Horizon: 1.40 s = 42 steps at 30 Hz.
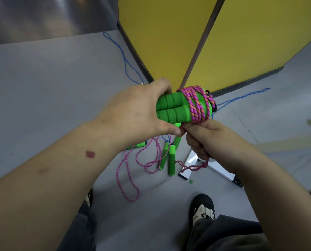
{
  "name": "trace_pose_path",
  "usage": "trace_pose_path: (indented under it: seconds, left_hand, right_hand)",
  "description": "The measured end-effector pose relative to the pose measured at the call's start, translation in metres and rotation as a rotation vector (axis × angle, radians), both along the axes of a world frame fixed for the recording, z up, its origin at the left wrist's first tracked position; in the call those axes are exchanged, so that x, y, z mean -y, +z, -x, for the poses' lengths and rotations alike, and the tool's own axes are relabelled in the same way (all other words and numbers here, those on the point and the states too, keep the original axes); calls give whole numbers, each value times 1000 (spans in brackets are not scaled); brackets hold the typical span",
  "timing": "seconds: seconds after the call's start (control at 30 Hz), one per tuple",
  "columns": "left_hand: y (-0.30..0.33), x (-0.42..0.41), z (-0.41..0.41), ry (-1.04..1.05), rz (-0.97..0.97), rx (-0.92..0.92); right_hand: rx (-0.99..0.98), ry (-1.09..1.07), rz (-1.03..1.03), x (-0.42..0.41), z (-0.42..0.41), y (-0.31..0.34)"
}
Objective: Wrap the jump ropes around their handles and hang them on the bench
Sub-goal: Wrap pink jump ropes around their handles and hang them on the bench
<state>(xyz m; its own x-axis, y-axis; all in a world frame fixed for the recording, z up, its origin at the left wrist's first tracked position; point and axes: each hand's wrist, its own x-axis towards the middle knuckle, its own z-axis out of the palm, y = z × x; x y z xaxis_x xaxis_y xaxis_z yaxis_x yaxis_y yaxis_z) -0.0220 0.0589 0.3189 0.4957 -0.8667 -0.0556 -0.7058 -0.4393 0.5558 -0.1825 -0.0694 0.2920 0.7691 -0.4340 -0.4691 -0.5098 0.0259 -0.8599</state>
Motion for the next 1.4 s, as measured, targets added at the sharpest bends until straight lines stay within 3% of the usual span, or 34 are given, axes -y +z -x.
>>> trace_pose_path:
  seconds: [0.2,0.37,0.57,0.87,1.4]
  left_hand:
    - [-8,3,-6,52,-37,123]
    - [-13,5,-2,13,-86,213]
    - [-19,7,-3,-73,-66,208]
    - [-17,7,-2,-246,-104,242]
    - [-8,-3,3,-406,-64,1]
  right_hand:
    - [-76,202,379,-7,6,15]
    - [-1,368,526,-3,9,23]
    - [110,342,473,3,12,27]
    - [201,81,534,7,8,27]
    - [233,-101,257,19,11,17]
